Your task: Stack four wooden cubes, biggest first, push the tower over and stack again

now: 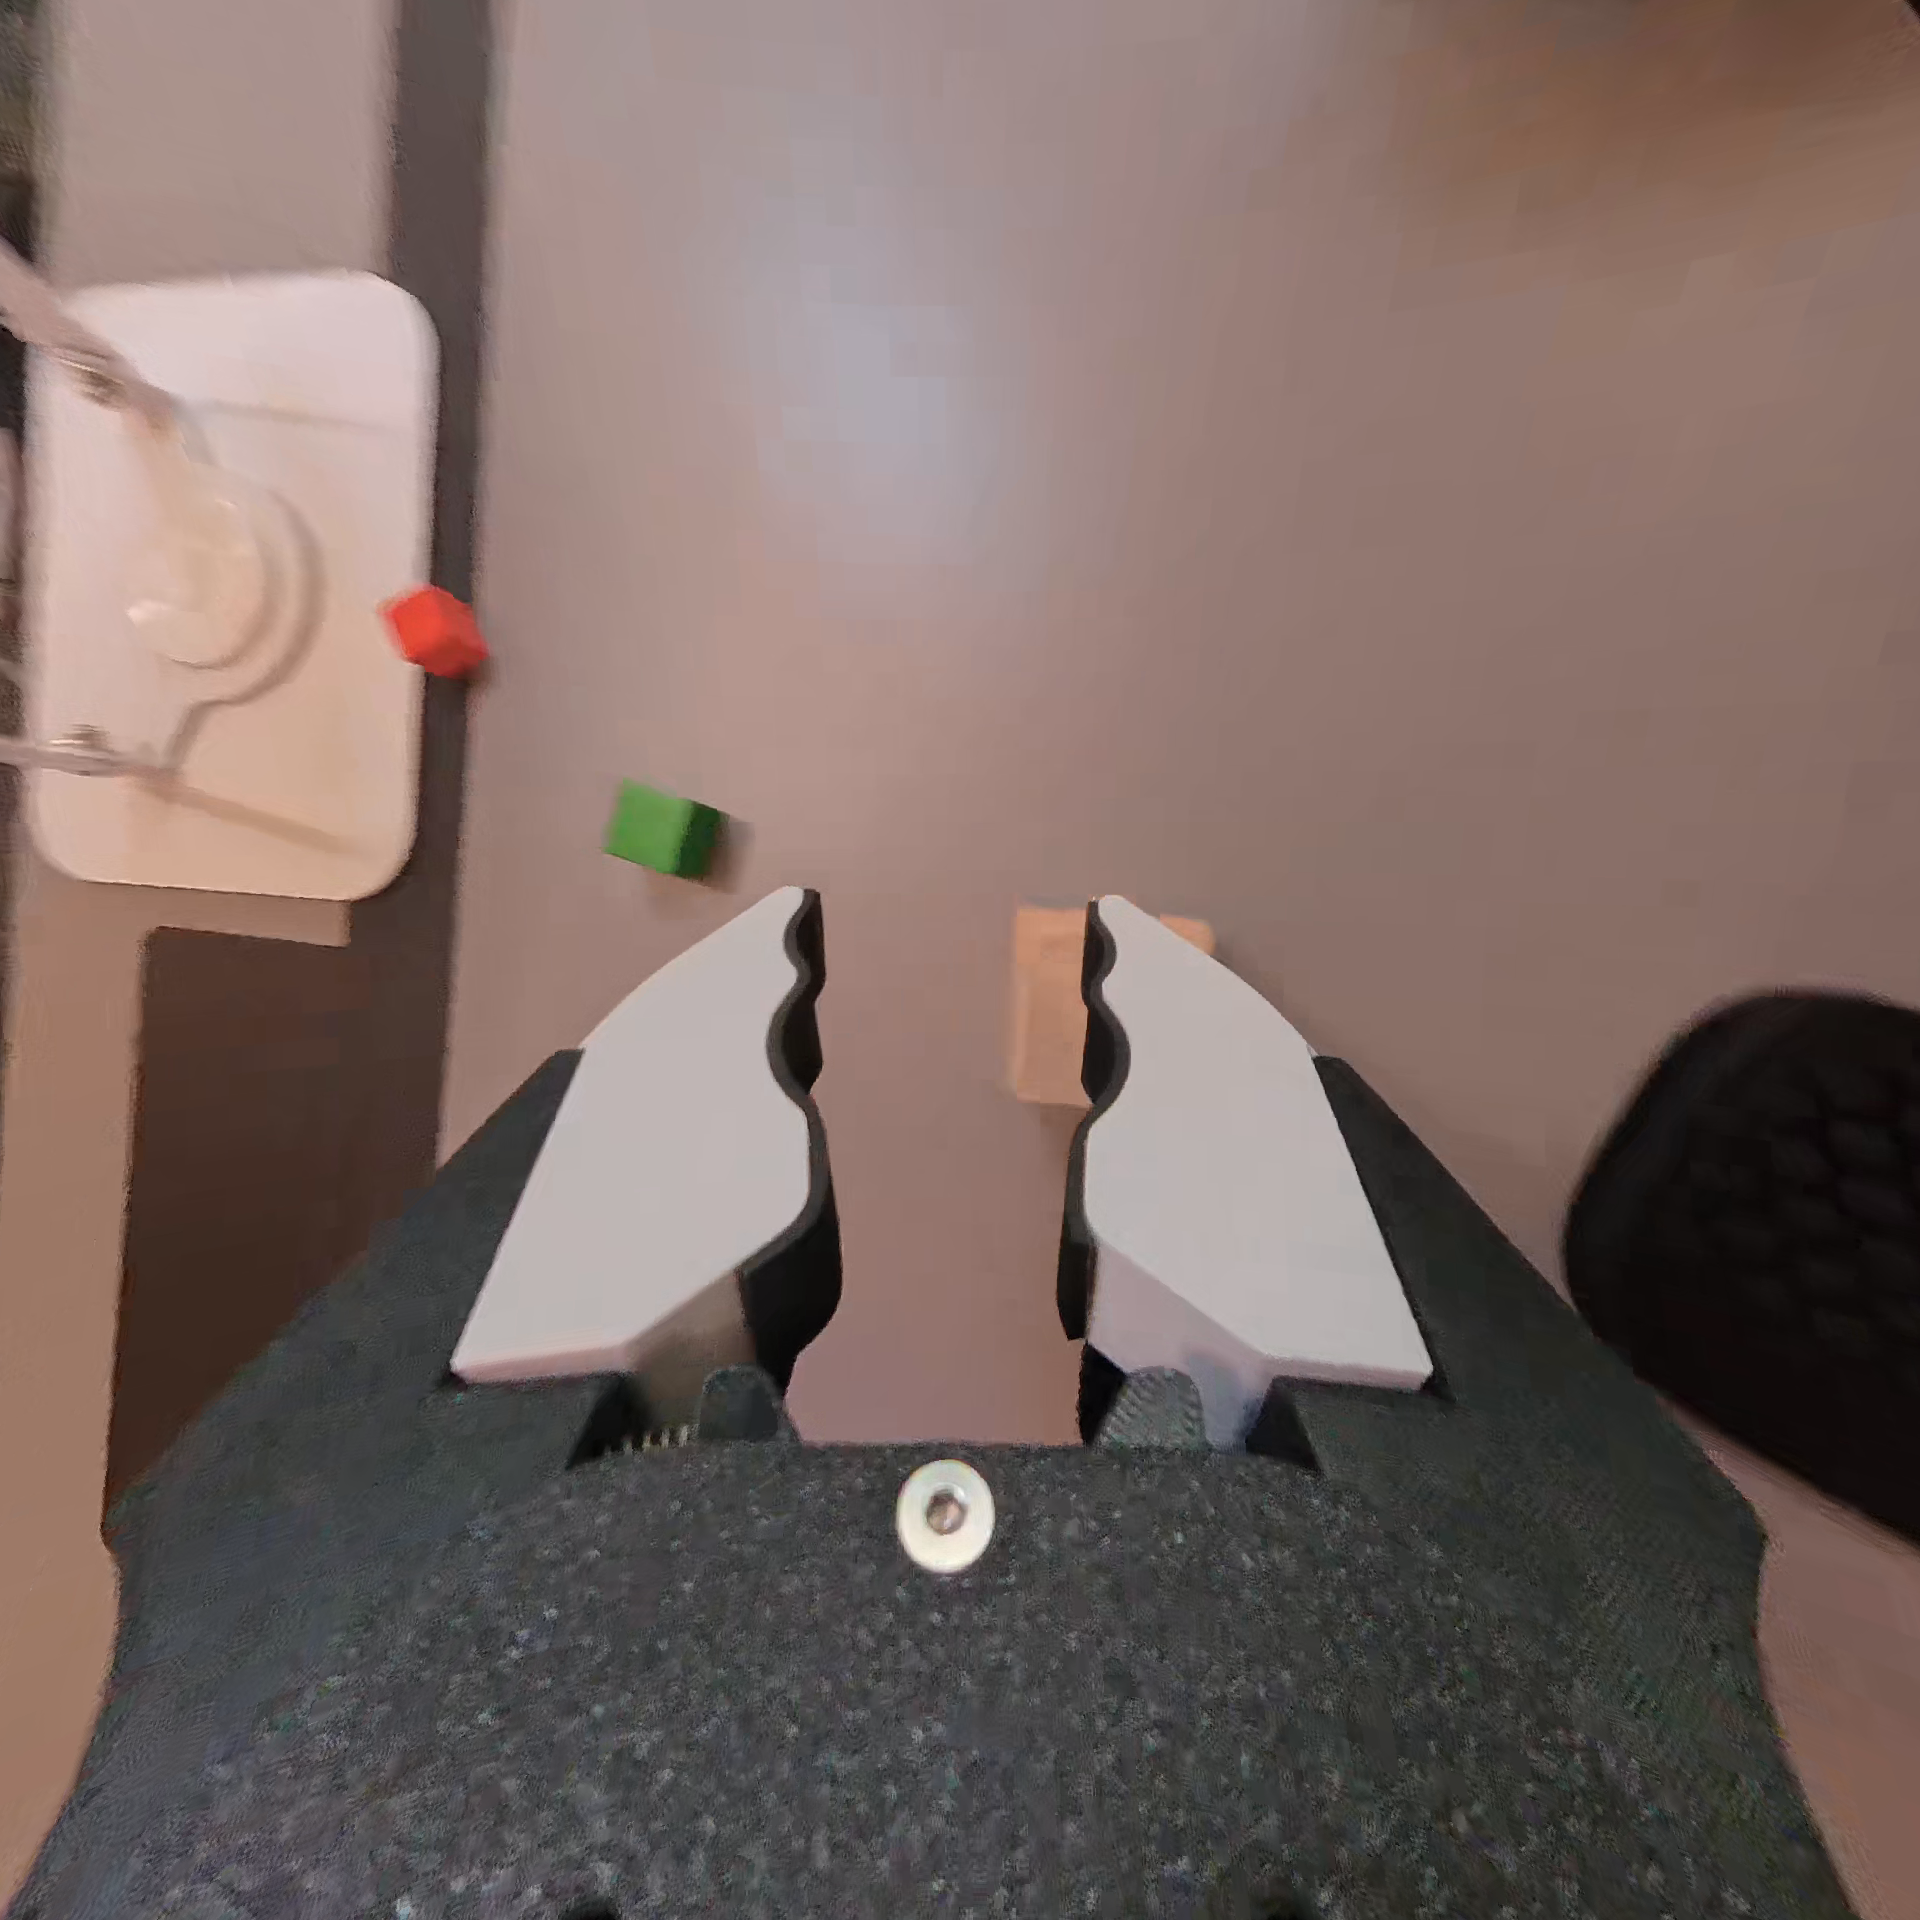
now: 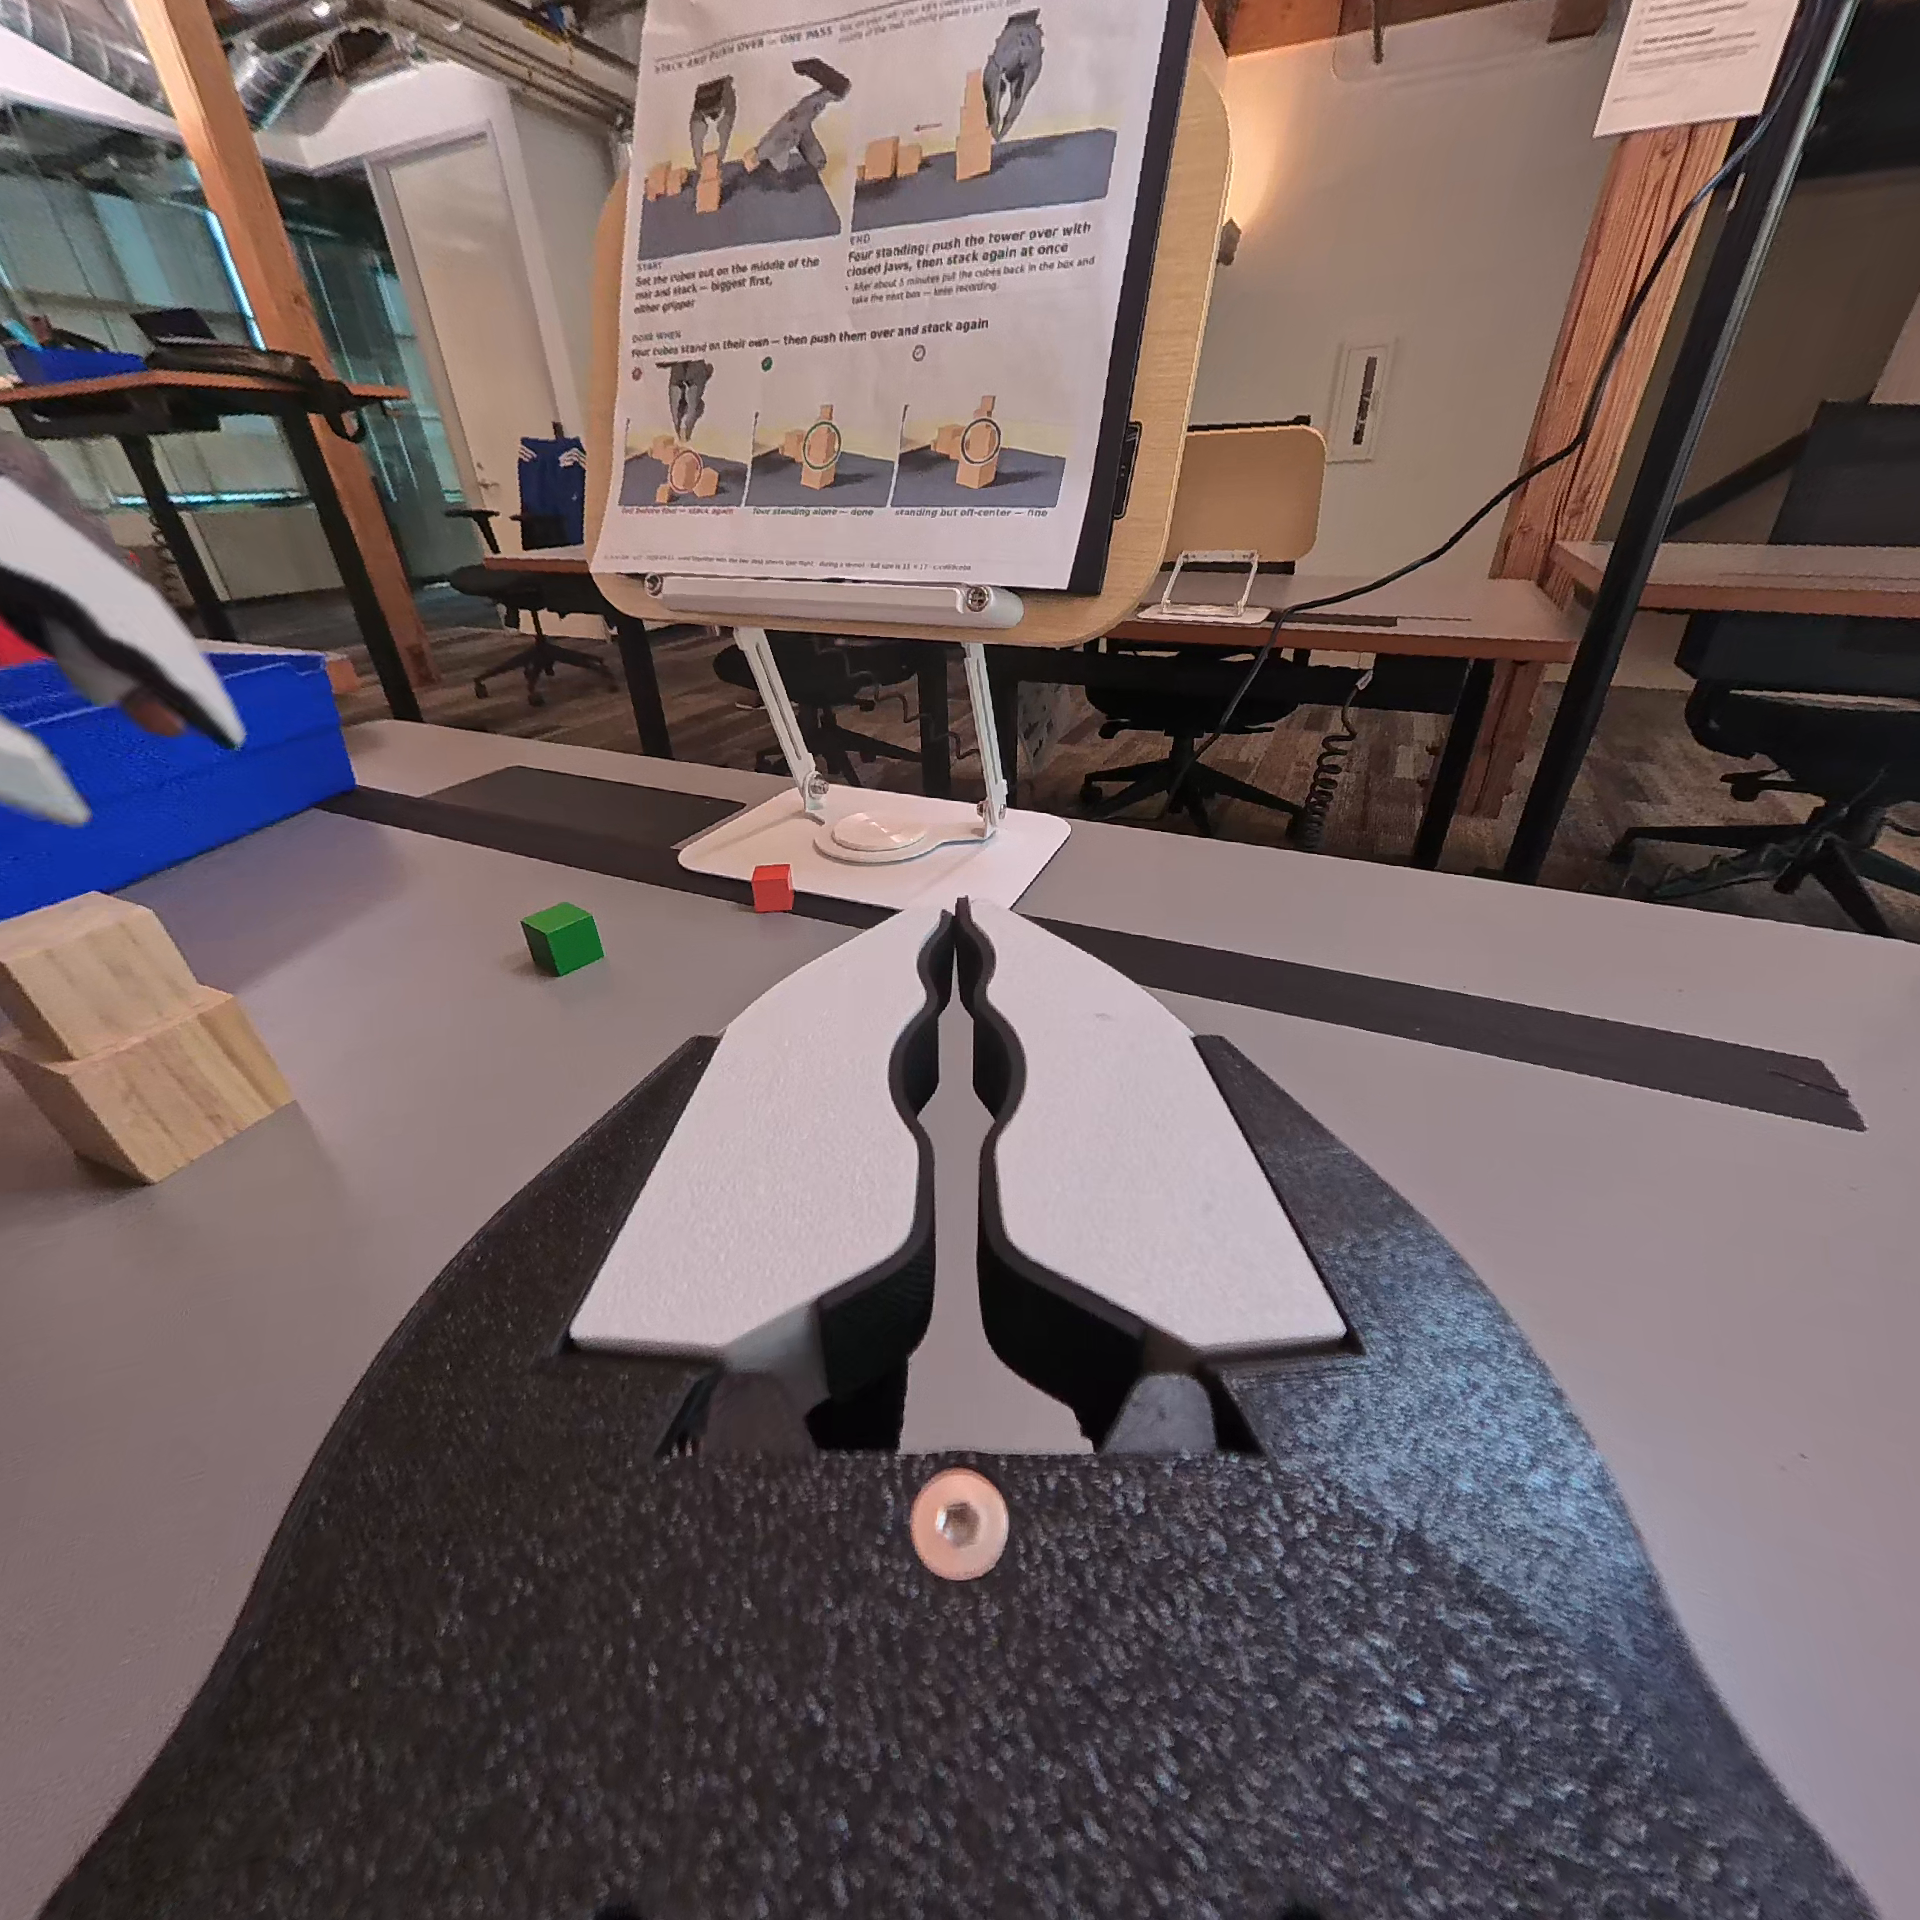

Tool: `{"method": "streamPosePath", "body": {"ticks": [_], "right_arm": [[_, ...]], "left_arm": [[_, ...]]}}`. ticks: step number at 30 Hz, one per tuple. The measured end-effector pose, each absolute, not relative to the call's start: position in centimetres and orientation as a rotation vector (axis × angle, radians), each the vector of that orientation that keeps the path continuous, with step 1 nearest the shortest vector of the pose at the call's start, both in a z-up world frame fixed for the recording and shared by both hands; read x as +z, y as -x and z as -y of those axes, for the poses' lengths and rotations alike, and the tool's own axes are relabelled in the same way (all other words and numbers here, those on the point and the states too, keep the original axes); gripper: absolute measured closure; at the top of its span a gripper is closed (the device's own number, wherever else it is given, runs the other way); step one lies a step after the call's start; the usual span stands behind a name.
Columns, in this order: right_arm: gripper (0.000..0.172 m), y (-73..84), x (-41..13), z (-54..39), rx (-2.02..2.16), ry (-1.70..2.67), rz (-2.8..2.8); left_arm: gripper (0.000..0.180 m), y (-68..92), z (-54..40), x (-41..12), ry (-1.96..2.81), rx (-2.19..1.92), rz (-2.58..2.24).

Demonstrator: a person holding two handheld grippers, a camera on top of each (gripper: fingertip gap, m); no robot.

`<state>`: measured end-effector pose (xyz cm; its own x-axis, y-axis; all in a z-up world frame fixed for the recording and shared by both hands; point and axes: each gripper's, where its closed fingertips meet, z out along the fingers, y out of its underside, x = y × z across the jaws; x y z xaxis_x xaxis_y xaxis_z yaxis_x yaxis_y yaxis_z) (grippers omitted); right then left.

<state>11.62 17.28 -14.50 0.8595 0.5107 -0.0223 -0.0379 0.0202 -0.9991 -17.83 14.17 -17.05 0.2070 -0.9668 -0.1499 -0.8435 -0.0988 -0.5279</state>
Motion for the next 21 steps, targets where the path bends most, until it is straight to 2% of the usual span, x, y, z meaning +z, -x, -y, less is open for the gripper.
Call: {"method": "streamPosePath", "body": {"ticks": [4,8,13,21], "right_arm": [[0.172,-11.6,-14.6,-17.3,0.440,1.501,0.394],[0.172,-11.6,-14.7,-17.3,0.444,1.506,0.400],[0.170,-11.7,-15.2,-17.6,0.449,1.529,0.401],[0.170,-12.0,-15.7,-17.9,0.452,1.546,0.391]], "left_arm": [[0.132,18.2,-19.3,-17.1,1.992,-0.284,-1.474],[0.129,17.1,-20.5,-20.9,1.982,-0.411,-1.598],[0.128,17.0,-23.6,-25.2,2.038,-0.364,-1.694],[0.126,17.3,-25.7,-28.2,2.081,-0.377,-1.777]]}}
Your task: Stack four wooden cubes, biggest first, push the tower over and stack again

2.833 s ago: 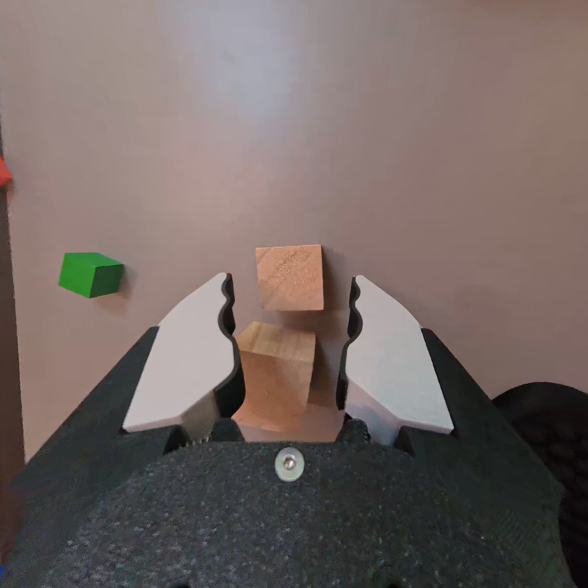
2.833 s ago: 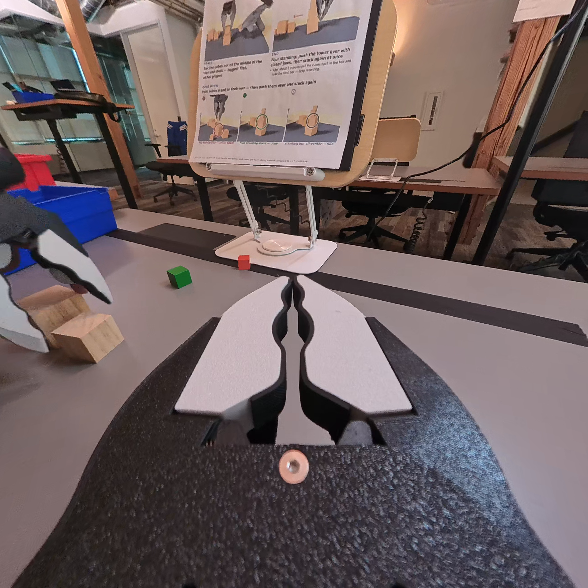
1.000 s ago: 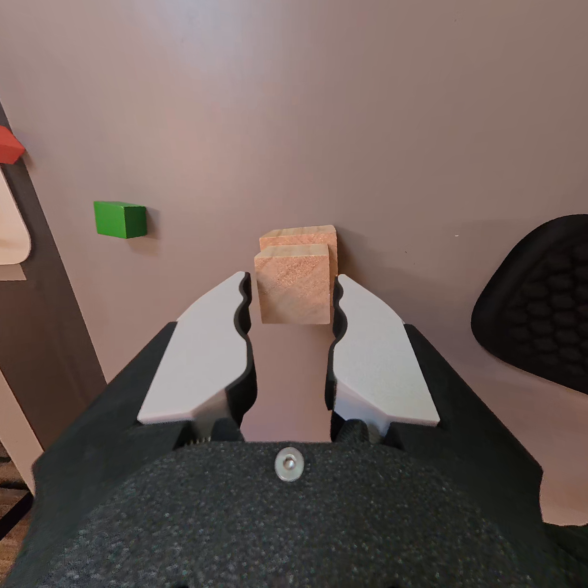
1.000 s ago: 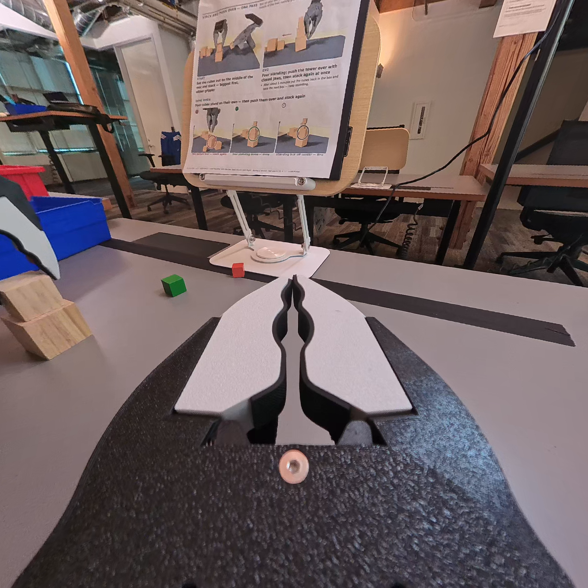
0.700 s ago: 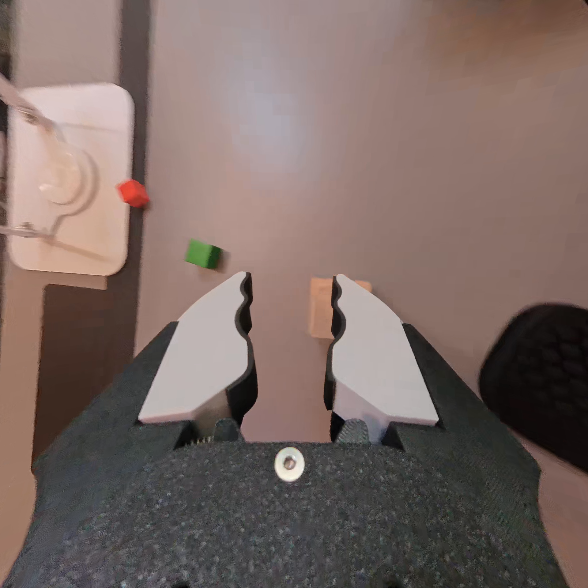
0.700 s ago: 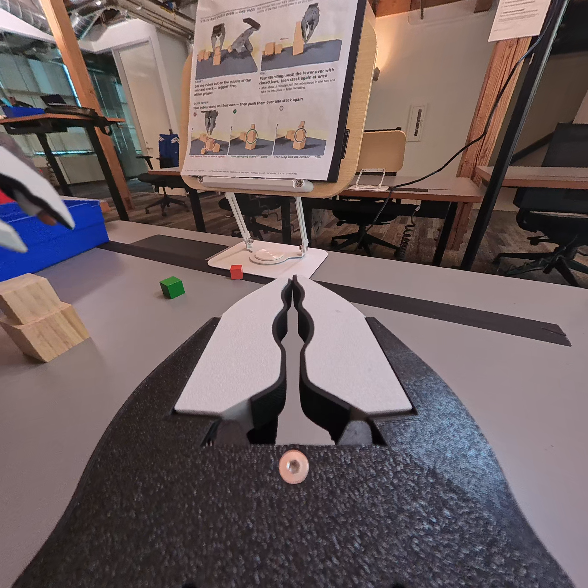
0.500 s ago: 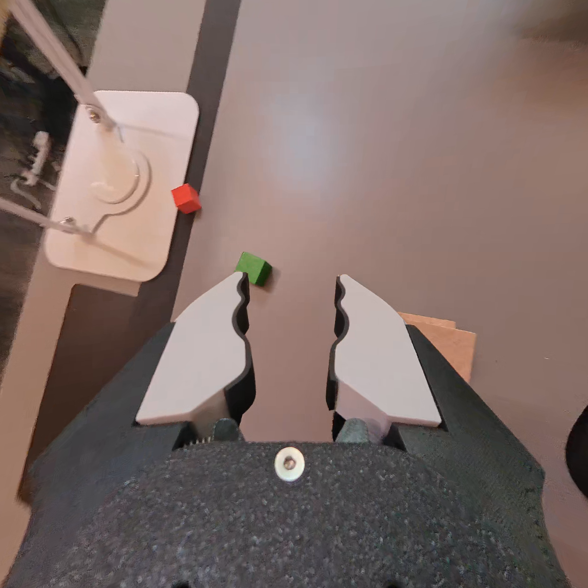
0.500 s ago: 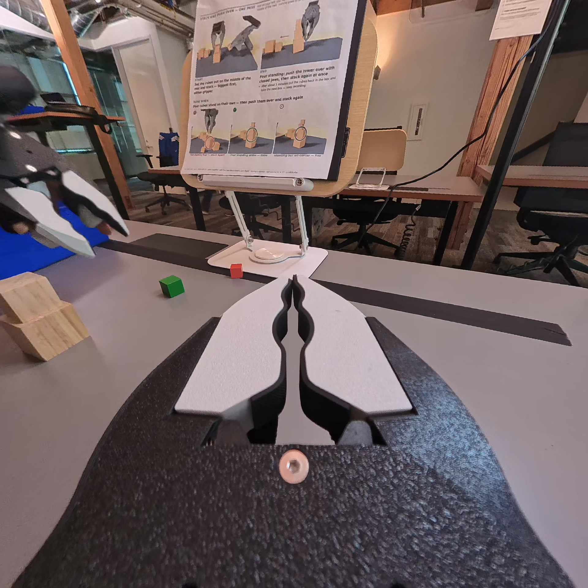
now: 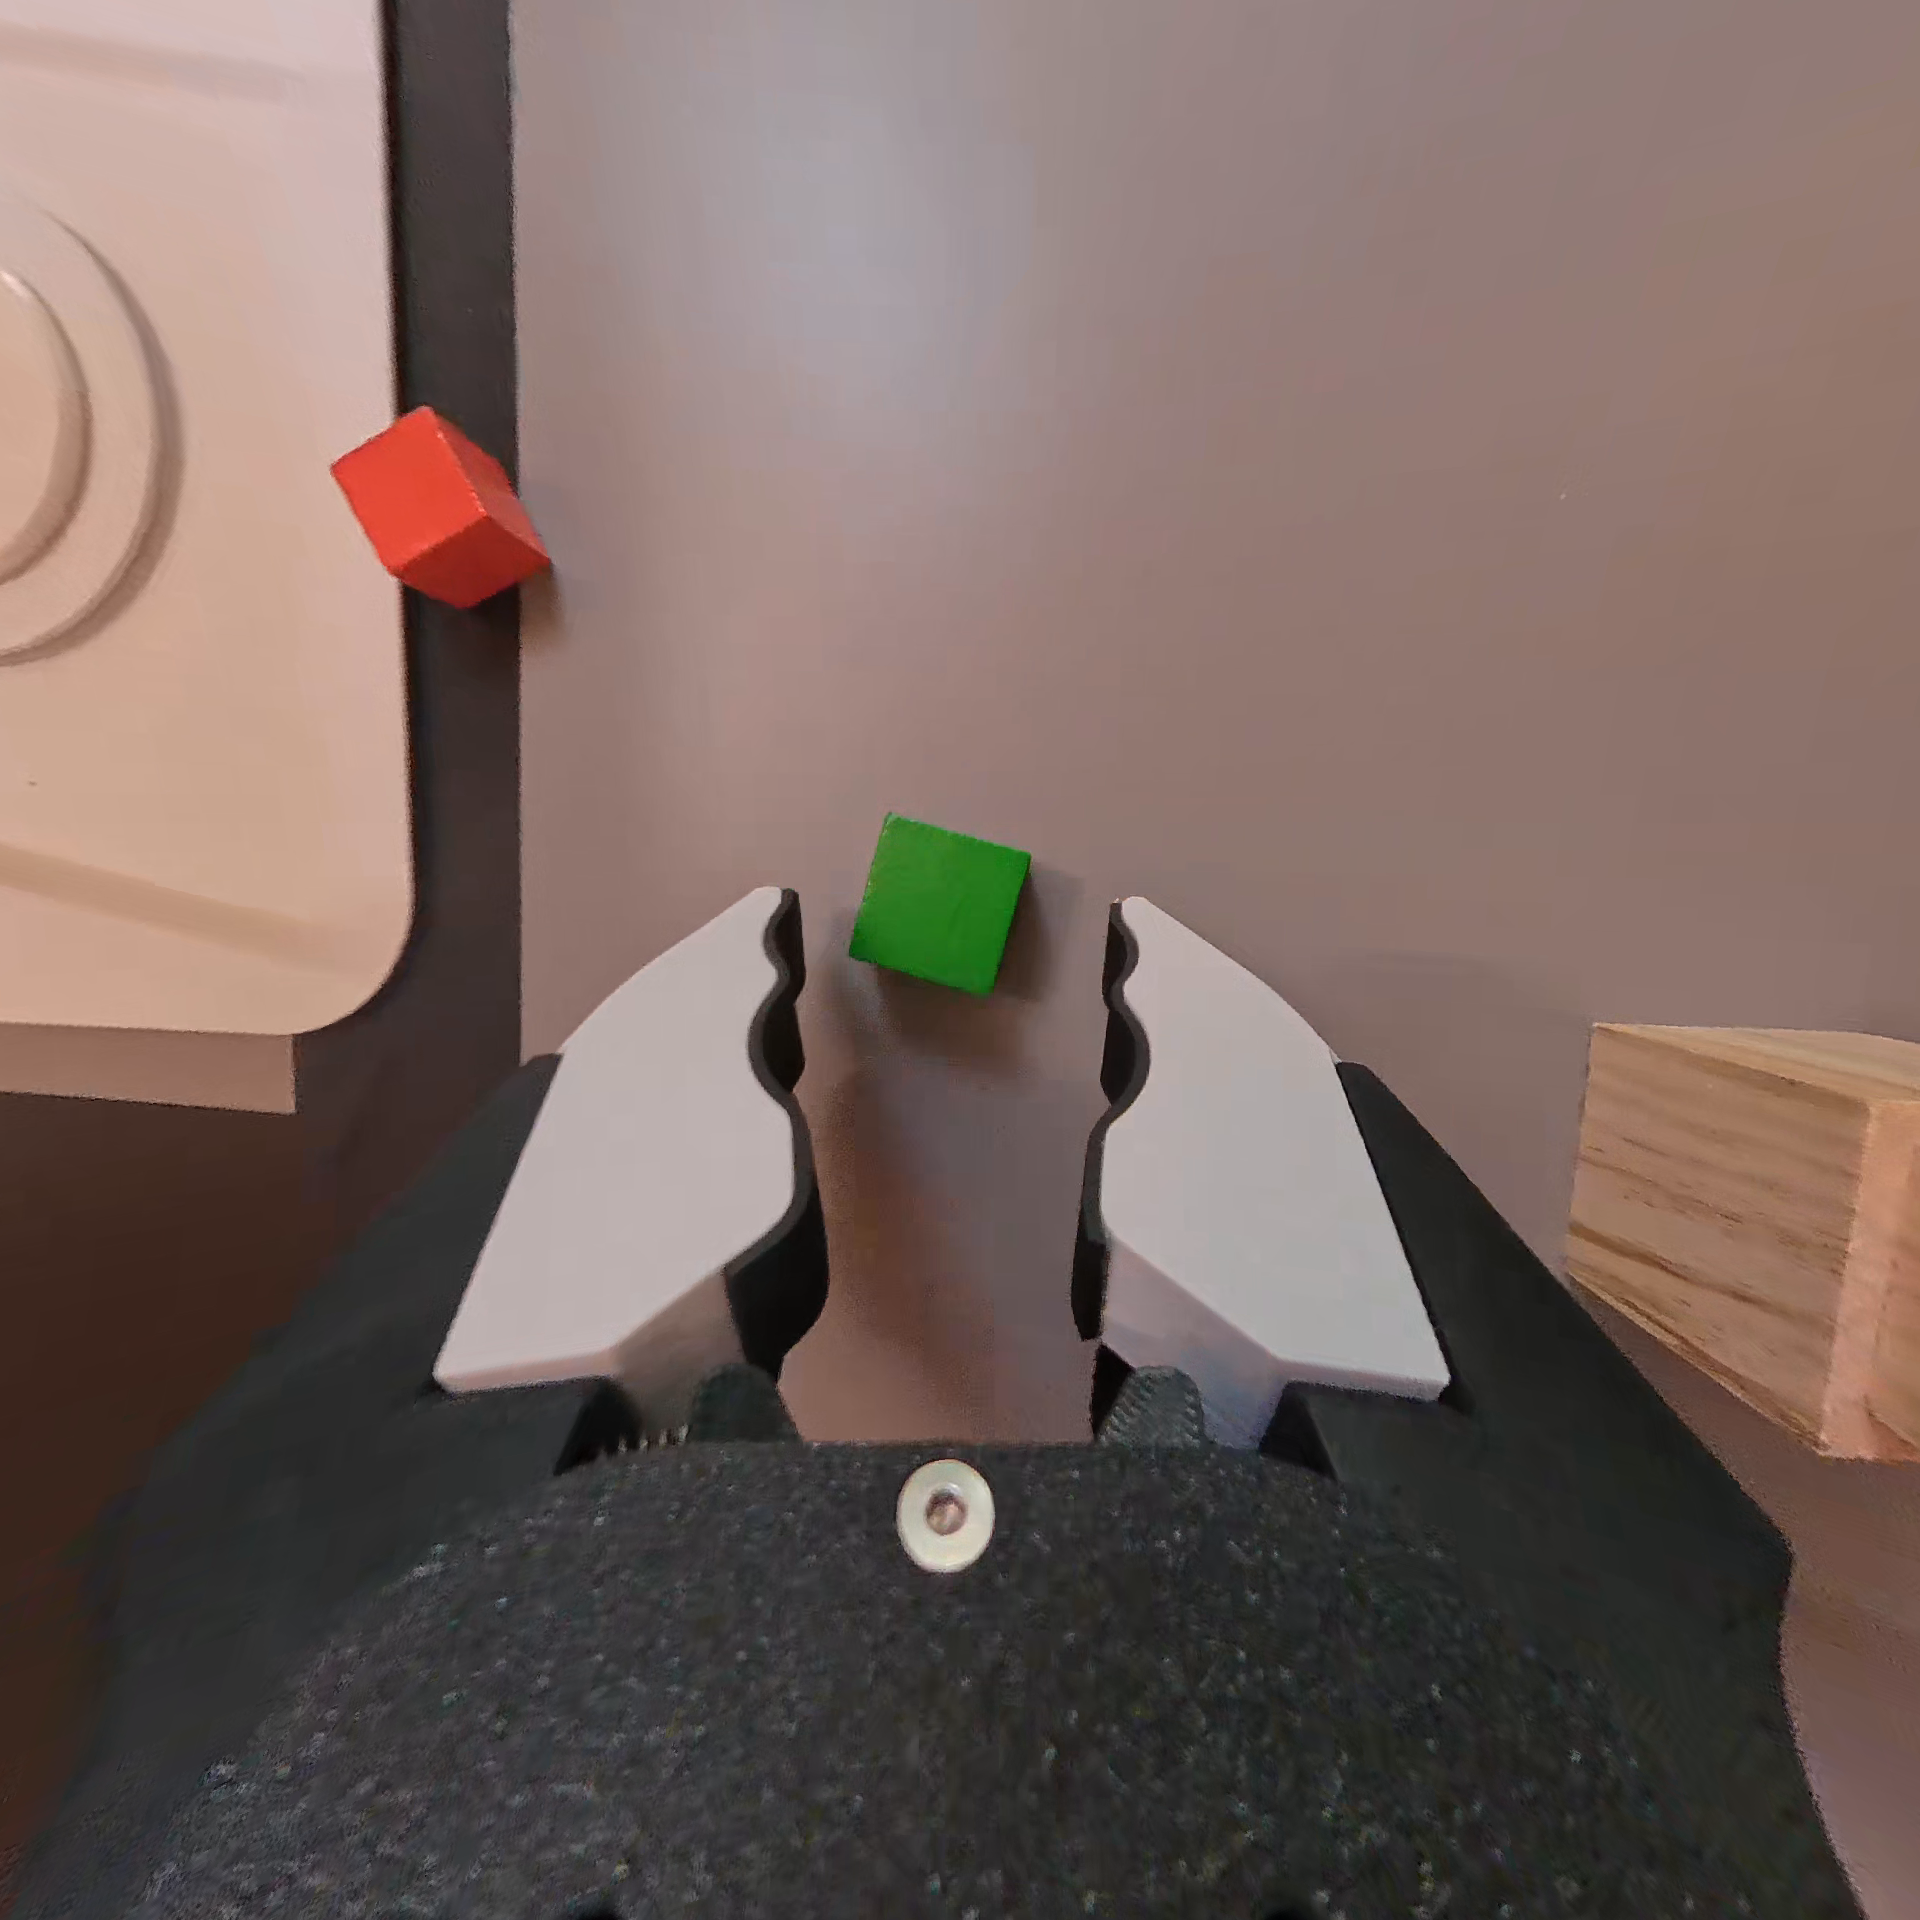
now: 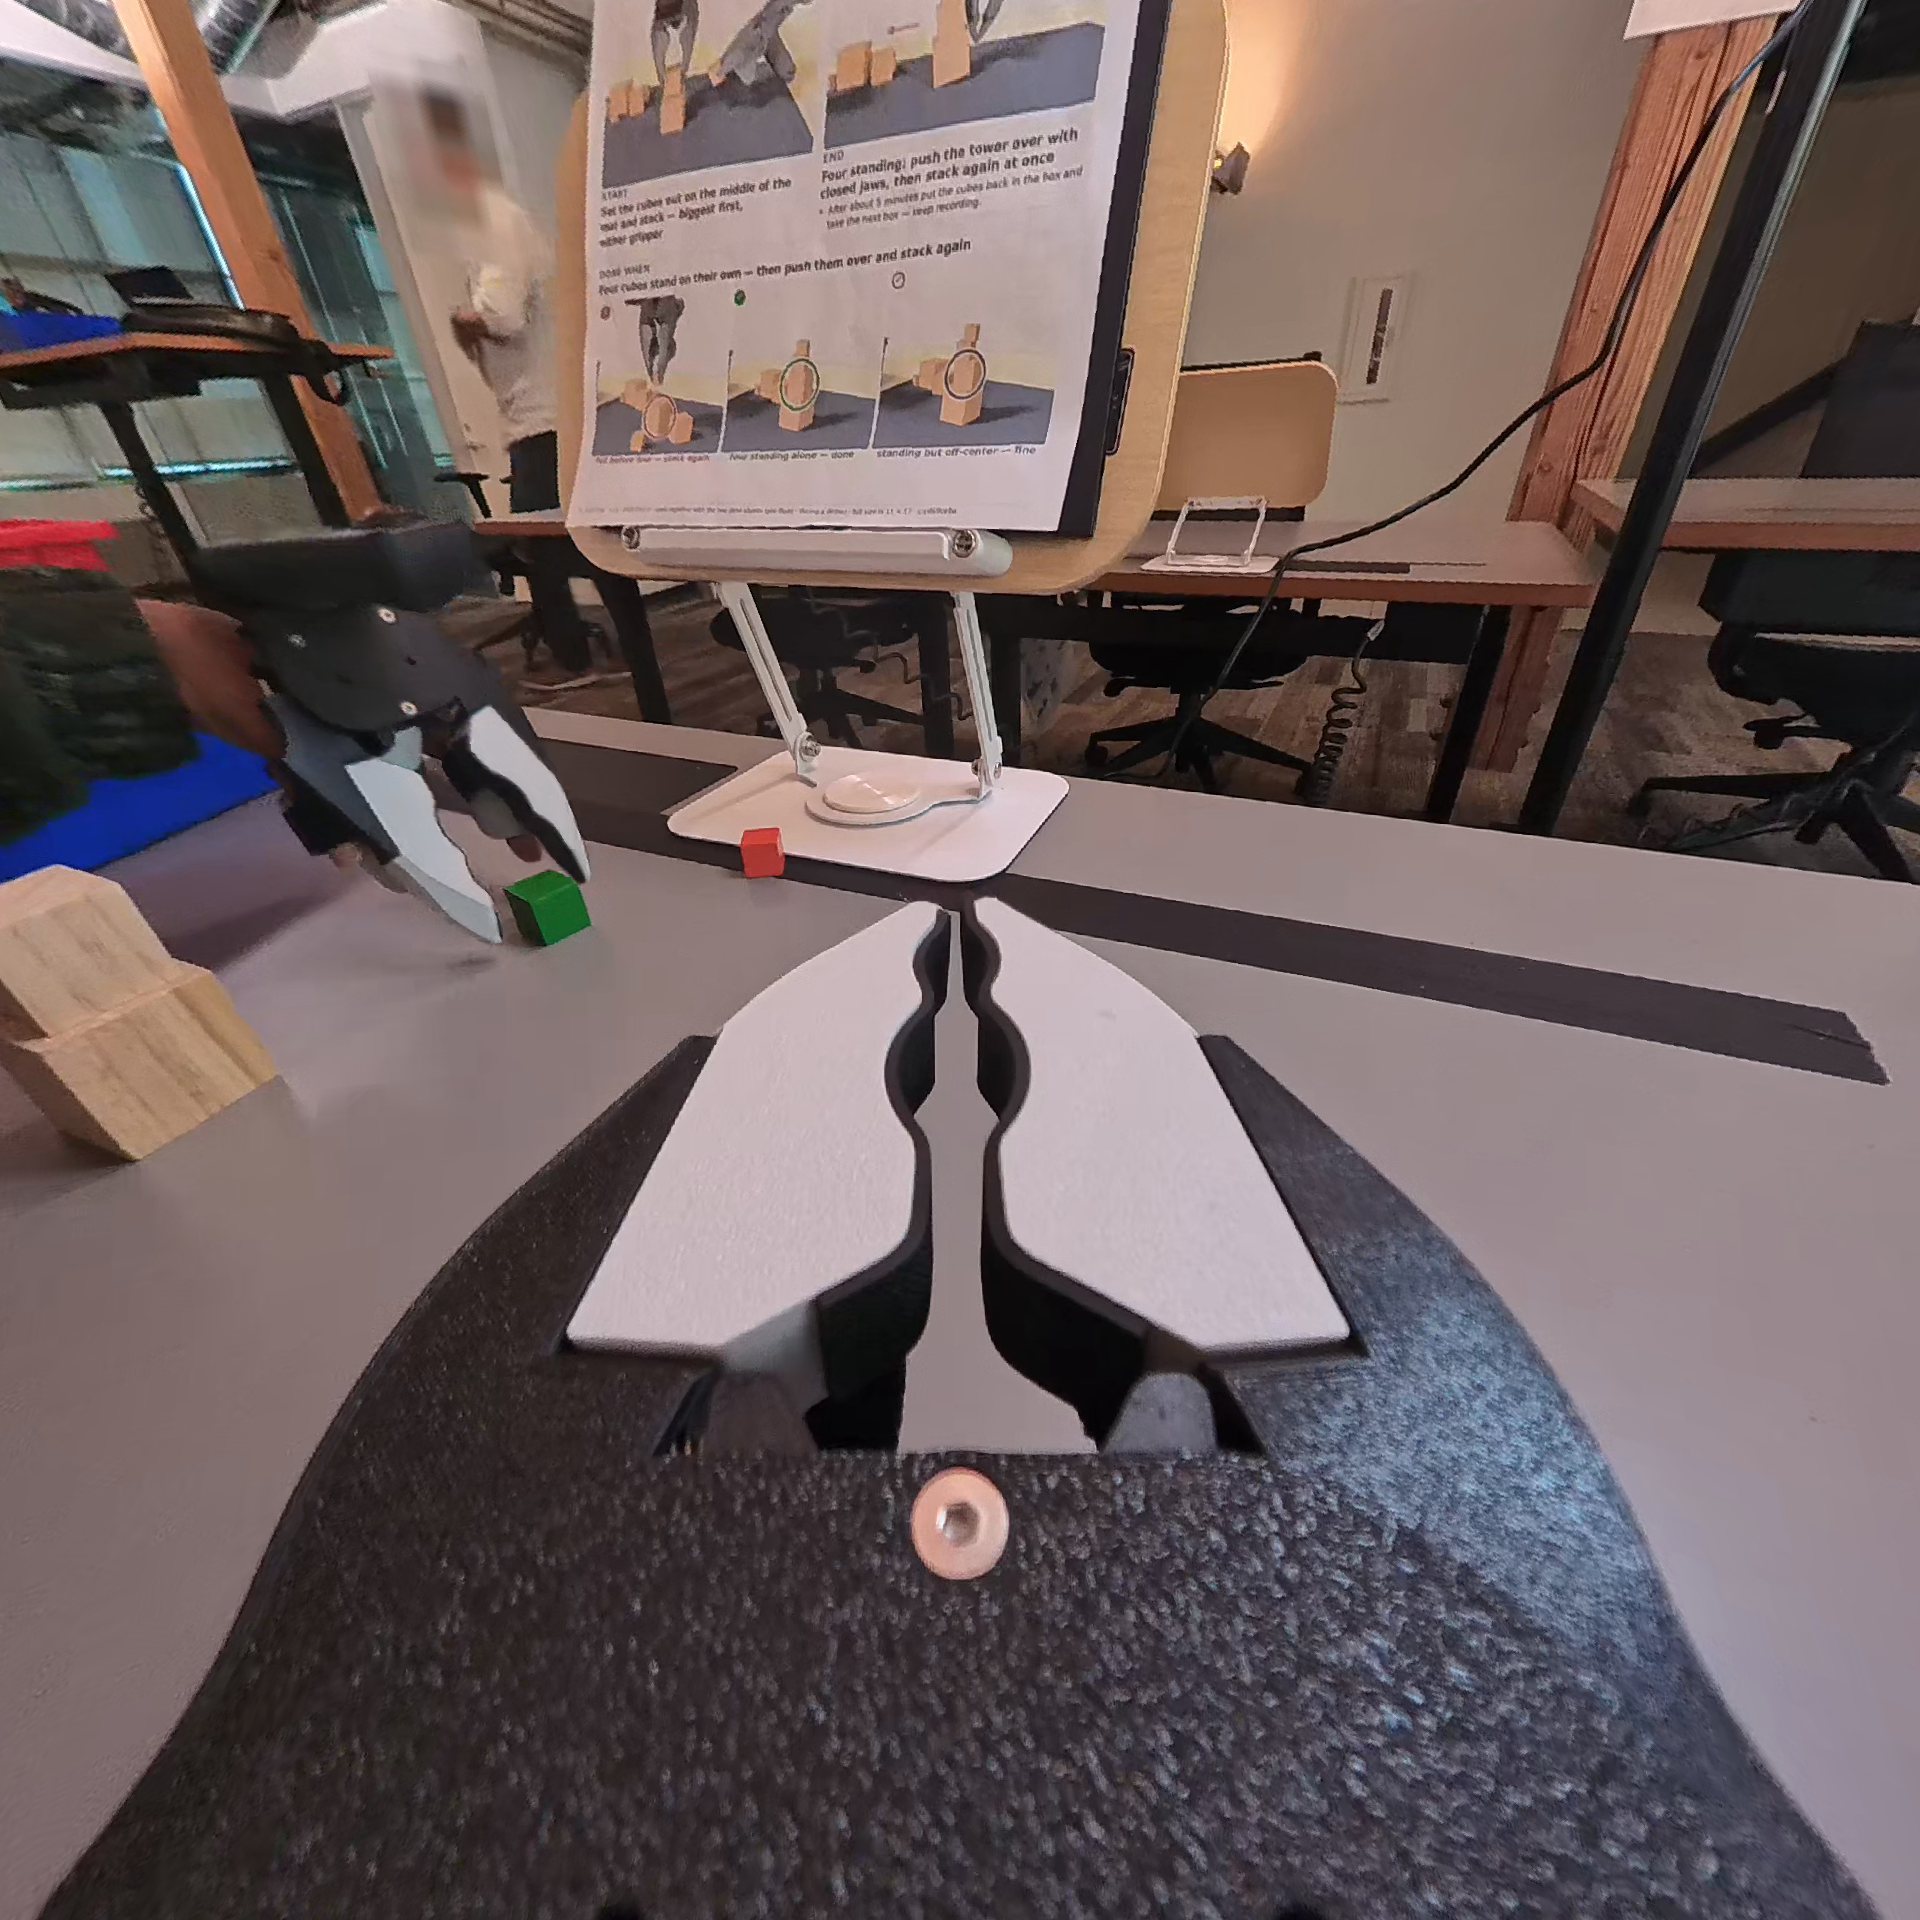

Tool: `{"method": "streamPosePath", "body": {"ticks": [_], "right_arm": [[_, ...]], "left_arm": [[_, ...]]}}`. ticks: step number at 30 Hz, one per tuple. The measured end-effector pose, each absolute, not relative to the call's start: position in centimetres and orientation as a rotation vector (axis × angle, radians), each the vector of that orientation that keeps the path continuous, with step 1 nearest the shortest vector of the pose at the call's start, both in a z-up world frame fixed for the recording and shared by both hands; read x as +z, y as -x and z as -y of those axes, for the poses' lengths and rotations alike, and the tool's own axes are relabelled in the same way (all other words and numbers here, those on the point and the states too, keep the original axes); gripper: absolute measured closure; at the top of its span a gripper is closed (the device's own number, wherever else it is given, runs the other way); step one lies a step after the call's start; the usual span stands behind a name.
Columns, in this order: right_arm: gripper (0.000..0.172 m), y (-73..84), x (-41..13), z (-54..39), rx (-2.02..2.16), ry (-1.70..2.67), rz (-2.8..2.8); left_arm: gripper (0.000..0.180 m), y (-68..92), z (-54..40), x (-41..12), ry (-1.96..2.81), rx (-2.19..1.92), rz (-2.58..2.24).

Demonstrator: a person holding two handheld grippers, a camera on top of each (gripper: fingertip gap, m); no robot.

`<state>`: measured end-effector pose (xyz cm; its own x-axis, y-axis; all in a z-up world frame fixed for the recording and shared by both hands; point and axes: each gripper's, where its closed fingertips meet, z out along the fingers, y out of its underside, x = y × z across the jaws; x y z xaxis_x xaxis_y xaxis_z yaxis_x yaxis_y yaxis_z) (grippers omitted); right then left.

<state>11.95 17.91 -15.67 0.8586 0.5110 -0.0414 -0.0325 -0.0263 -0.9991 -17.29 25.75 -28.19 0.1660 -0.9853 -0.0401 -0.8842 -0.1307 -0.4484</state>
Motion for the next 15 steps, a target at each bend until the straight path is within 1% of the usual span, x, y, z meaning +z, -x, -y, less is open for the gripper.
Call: {"method": "streamPosePath", "body": {"ticks": [1,2,3,5,8,15], "right_arm": [[0.170,-11.9,-15.7,-17.9,0.453,1.548,0.391],[0.170,-12.0,-15.8,-18.0,0.451,1.550,0.390],[0.170,-12.0,-15.9,-18.0,0.450,1.552,0.390],[0.169,-12.0,-16.0,-18.0,0.453,1.555,0.390],[0.169,-11.8,-16.0,-18.0,0.460,1.558,0.395],[0.169,-11.5,-15.8,-17.7,0.455,1.552,0.408]], "left_arm": [[0.131,17.4,-25.8,-28.7,2.083,-0.353,-1.791],[0.149,17.6,-26.1,-29.0,2.089,-0.300,-1.800],[0.152,17.5,-25.9,-29.1,2.077,-0.312,-1.817],[0.152,17.1,-25.5,-28.2,2.073,-0.364,-1.785],[0.152,16.6,-24.6,-25.4,2.013,-0.416,-1.731],[0.152,18.4,-21.3,-19.0,2.009,-0.380,-1.704]]}}
